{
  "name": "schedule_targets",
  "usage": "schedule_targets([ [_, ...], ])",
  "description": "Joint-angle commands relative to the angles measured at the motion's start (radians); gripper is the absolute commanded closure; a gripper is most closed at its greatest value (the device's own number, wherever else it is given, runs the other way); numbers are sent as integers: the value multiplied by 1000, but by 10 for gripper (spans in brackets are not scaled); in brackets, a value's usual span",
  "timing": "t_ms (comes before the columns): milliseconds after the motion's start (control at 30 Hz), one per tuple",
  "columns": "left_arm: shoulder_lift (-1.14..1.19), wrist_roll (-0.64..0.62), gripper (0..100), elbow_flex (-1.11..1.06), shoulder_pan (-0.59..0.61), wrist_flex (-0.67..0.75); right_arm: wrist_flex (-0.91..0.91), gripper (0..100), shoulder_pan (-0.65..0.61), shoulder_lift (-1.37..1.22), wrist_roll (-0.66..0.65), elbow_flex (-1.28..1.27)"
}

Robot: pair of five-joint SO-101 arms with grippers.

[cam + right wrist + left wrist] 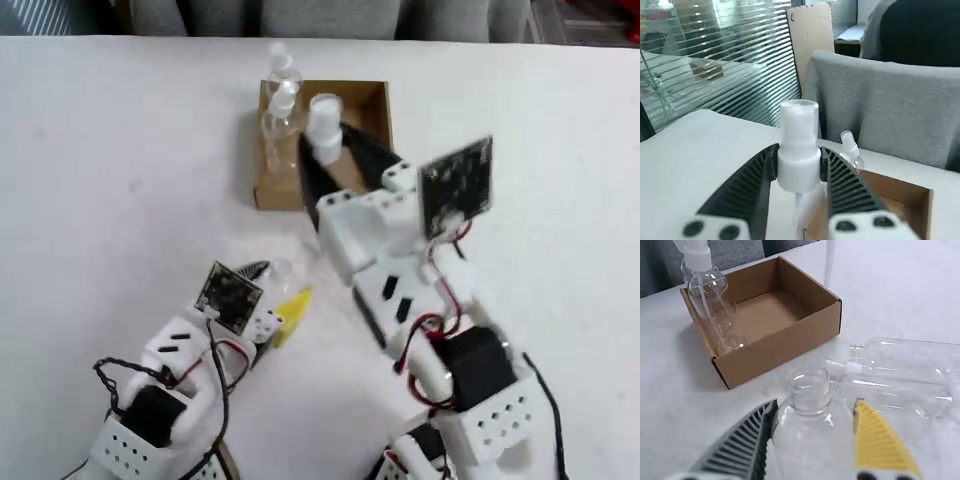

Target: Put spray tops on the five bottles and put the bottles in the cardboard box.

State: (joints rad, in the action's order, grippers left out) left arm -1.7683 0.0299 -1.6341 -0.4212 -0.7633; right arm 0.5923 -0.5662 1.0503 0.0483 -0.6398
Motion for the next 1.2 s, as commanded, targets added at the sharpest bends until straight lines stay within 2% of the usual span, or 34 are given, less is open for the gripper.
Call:
schedule_targets([
  [0, -30, 9, 980, 78, -7, 35, -94, 981, -70, 54, 2, -86],
  [133, -30, 11, 980, 78, -5, 35, -171, 981, -88, 87, 2, -146],
  [267, -30, 11, 980, 77, 12, 38, -171, 982, -88, 87, 5, -157],
  [533, -30, 11, 980, -40, 76, 253, -139, 982, -88, 96, 11, -164],
  [1167, -30, 11, 980, -49, 68, 255, -147, 982, -94, 96, 11, -48],
])
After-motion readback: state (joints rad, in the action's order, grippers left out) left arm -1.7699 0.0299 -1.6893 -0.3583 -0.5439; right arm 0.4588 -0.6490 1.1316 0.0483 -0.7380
